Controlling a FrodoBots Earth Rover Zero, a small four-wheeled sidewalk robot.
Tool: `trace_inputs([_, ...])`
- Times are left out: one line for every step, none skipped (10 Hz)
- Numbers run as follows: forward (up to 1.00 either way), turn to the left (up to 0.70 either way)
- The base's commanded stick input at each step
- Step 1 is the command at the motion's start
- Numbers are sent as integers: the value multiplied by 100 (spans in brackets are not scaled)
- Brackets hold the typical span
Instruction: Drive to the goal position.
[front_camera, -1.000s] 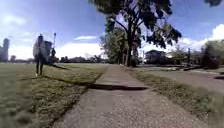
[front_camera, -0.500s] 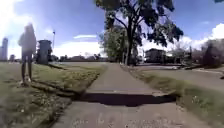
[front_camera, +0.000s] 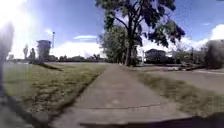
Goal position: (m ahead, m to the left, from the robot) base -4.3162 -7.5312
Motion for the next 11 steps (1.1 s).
trace_inputs([100, 25])
trace_inputs([100, 28])
trace_inputs([100, 17])
trace_inputs([100, 6])
trace_inputs([100, 0])
trace_inputs([100, 0])
trace_inputs([100, 0])
trace_inputs([100, 0])
trace_inputs([100, 2])
trace_inputs([100, 3])
trace_inputs([100, 4])
